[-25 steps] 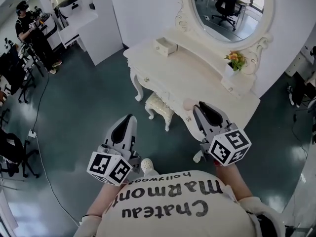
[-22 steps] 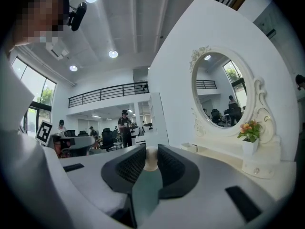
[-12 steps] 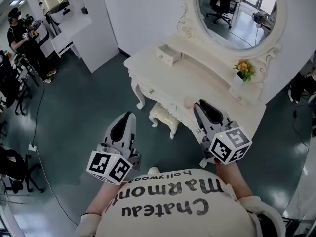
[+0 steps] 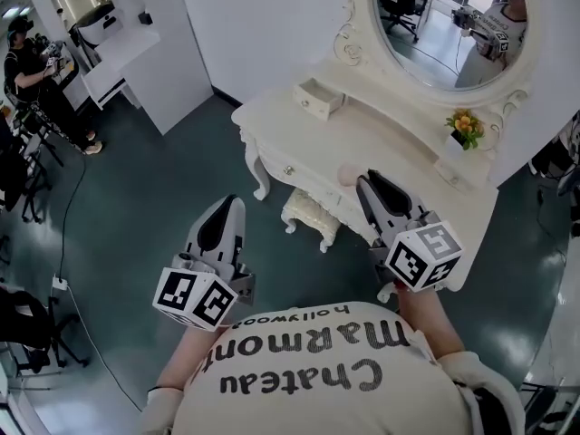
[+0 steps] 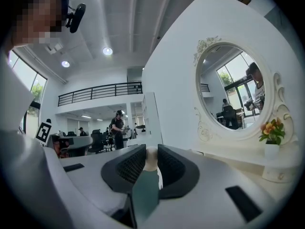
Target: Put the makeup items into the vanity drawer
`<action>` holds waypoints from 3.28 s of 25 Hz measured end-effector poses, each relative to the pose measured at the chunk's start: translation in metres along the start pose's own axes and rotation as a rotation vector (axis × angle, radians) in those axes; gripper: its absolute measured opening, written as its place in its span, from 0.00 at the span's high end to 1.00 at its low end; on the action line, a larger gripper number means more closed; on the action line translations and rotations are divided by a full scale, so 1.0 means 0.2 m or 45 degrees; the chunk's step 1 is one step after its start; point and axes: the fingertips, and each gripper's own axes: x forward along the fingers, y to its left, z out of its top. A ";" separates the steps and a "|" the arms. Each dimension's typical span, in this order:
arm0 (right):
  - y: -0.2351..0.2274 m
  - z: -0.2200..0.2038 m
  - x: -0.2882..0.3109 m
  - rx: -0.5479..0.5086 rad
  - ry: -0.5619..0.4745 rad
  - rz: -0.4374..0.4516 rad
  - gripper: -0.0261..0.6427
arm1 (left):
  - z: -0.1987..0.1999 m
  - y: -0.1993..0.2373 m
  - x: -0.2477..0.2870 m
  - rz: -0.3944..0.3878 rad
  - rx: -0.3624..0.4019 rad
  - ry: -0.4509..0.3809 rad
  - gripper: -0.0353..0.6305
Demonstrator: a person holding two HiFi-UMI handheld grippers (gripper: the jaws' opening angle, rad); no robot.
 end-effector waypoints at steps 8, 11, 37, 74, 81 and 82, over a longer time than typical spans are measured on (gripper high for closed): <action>-0.10 -0.08 0.12 0.037 0.069 -0.053 0.82 | -0.03 0.15 0.03 0.012 -0.030 -0.003 0.93; -0.16 -0.08 0.21 0.042 0.069 -0.064 0.82 | -0.06 0.25 0.04 0.063 -0.056 0.006 0.93; -0.95 0.05 1.47 0.202 0.006 -0.022 0.82 | 0.18 1.05 0.83 0.342 -0.053 -0.039 0.93; -1.37 -0.62 2.05 0.223 0.412 -0.075 0.81 | 0.05 1.39 1.13 0.509 -0.060 0.082 0.93; -1.37 -0.66 2.07 0.132 0.480 -0.058 0.81 | 0.04 1.40 1.11 0.527 -0.062 0.085 0.93; -1.37 -0.67 2.07 0.112 0.491 -0.055 0.81 | 0.05 1.40 1.12 0.528 -0.062 0.082 0.93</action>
